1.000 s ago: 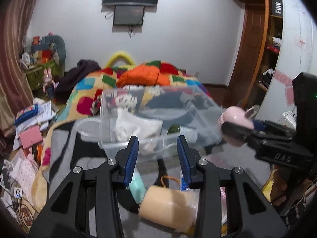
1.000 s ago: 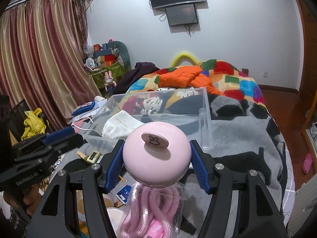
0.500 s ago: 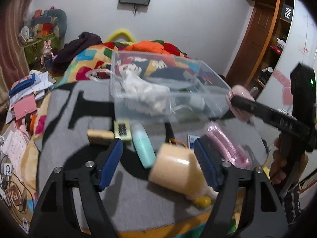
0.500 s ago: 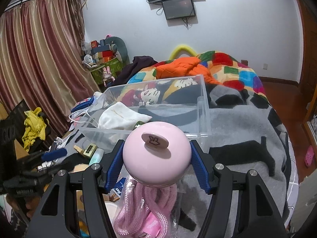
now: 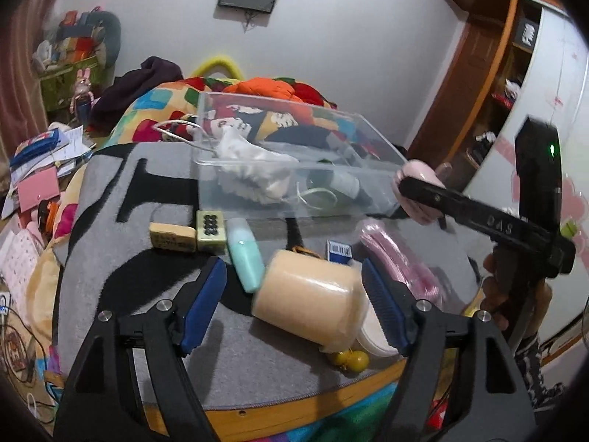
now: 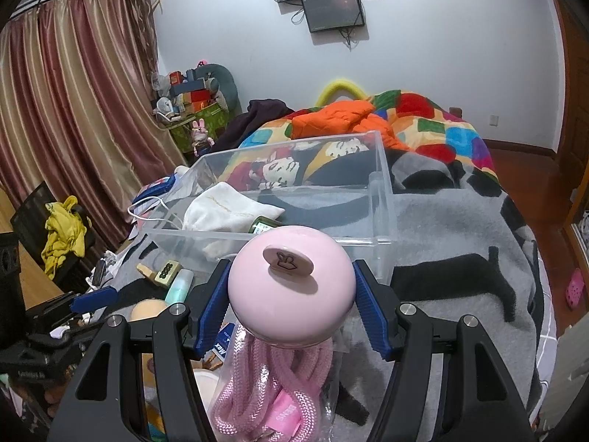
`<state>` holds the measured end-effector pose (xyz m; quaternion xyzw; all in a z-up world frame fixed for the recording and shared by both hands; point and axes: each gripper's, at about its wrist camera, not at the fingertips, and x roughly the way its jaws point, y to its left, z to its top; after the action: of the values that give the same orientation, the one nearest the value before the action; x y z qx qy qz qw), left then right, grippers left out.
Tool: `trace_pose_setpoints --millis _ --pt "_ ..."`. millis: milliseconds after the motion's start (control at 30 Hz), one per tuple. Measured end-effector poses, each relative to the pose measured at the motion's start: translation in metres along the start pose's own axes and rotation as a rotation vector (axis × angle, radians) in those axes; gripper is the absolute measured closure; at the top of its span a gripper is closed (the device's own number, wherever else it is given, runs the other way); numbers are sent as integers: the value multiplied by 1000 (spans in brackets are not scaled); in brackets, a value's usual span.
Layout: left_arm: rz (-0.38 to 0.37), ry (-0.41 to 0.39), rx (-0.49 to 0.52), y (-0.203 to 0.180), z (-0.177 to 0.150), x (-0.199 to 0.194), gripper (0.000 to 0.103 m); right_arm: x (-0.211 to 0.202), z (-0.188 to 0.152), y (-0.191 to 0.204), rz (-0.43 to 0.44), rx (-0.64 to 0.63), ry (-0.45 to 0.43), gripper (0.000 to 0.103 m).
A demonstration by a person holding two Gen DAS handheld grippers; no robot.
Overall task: Organize objects
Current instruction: 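Close the left gripper on the cream tub while the right gripper holds the pink container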
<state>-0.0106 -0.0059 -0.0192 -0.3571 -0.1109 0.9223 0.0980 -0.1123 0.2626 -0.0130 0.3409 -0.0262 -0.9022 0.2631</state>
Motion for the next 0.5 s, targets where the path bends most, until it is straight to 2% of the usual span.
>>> trace_pose_setpoints --millis 400,500 --pt "-37 14 30 -12 -7 5 25 3 -6 6 11 -5 14 43" --pt "-14 17 49 -15 -9 9 25 4 -8 9 12 -8 21 43"
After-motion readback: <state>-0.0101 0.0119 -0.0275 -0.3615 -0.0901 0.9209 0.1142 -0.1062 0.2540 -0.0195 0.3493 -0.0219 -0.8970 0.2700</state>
